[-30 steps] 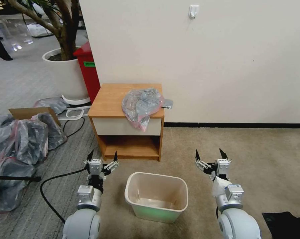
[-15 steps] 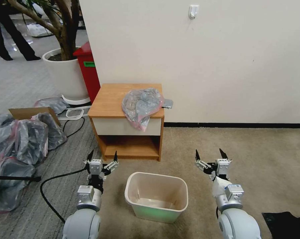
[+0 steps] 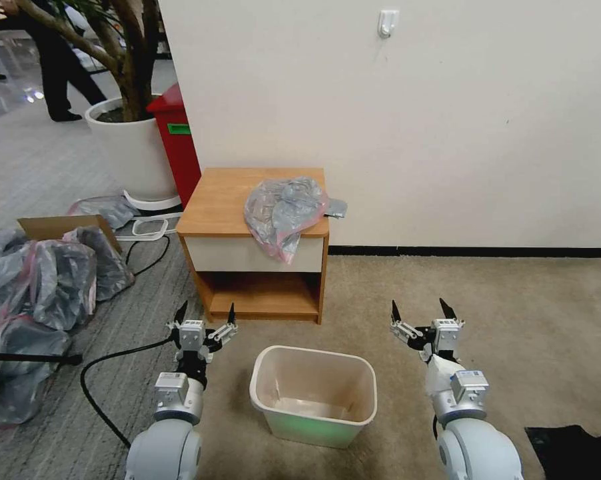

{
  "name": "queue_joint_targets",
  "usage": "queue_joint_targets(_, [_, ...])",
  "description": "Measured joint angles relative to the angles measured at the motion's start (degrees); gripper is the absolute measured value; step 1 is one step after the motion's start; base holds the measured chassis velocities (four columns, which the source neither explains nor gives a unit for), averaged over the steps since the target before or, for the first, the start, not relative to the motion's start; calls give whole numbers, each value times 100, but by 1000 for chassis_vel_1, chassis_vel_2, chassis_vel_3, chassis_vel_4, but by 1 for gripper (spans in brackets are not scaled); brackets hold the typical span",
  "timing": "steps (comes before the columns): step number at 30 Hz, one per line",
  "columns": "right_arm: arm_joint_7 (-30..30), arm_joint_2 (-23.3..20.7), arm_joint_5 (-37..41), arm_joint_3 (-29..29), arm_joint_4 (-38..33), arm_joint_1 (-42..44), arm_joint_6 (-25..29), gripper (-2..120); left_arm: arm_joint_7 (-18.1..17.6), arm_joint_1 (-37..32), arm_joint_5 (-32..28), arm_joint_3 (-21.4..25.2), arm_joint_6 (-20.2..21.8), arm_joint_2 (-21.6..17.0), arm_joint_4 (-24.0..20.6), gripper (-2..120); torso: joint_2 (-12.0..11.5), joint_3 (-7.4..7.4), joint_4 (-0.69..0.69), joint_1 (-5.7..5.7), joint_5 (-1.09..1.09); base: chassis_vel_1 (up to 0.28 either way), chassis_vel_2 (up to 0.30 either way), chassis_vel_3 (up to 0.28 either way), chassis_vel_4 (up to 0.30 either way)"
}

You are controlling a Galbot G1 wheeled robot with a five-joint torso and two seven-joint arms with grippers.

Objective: Pick up the garbage bag from the table and place it over the trash can.

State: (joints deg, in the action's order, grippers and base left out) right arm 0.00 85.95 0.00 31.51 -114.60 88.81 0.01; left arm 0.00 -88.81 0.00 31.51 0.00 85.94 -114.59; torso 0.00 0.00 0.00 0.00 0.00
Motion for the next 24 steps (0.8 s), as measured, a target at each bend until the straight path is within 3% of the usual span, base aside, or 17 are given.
queue_joint_targets(24, [0, 0, 0, 0, 0, 0, 0, 100, 0, 0, 0, 0, 0, 0, 0, 100, 0, 0, 0, 0, 0, 0, 0, 0, 0])
